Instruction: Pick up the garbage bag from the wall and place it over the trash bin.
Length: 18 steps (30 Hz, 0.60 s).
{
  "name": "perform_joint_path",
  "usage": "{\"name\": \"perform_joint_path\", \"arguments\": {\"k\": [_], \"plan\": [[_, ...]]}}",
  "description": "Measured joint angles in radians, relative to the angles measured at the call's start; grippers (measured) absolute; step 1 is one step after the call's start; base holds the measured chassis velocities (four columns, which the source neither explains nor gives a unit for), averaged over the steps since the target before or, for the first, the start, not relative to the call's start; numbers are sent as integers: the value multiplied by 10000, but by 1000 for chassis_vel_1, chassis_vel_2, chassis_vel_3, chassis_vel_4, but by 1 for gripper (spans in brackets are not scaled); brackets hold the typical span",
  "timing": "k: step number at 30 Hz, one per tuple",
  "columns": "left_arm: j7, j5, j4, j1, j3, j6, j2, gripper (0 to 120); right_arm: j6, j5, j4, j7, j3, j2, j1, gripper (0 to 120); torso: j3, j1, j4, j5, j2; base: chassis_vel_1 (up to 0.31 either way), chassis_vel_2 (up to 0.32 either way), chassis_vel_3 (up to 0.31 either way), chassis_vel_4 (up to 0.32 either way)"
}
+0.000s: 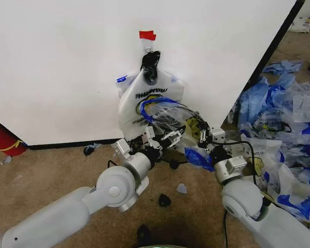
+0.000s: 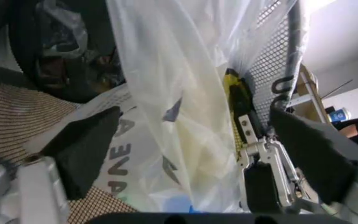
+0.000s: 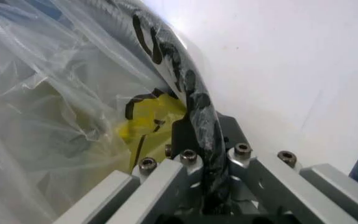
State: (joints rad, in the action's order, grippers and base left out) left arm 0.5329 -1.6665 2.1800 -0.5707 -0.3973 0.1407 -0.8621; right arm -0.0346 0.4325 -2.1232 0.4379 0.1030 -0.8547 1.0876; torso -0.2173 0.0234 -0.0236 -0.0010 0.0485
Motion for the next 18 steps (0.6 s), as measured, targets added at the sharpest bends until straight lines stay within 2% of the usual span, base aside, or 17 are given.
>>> {"name": "perform_joint_path", "arguments": {"k": [1,6,8,14,16,18], "plan": [[0,0,0,0,0,0,0,91,0,0,0,0,0,0,0,0,0,0,0,0,0,0,0,0,0],[25,0,24,47,-72,-11,30,70,29,-1,-18,-5,78,52,41,0,0,0,0,0,0,0,0,0,0],[31,0,26,55,-82,-12,22,67,29,-1,-19,-6,85,57,42,0,0,0,0,0,0,0,0,0,0],[66,-7,58,92,-127,-14,36,41,34,-1,14,-13,93,62,36,0,0,0,0,0,0,0,0,0,0],[68,-13,68,92,-126,-15,57,38,35,0,33,-17,93,61,26,0,0,0,0,0,0,0,0,0,0],[69,-25,101,87,-117,-12,92,30,35,12,61,-21,93,63,0,0,0,0,0,0,0,0,0,0,0]]}}
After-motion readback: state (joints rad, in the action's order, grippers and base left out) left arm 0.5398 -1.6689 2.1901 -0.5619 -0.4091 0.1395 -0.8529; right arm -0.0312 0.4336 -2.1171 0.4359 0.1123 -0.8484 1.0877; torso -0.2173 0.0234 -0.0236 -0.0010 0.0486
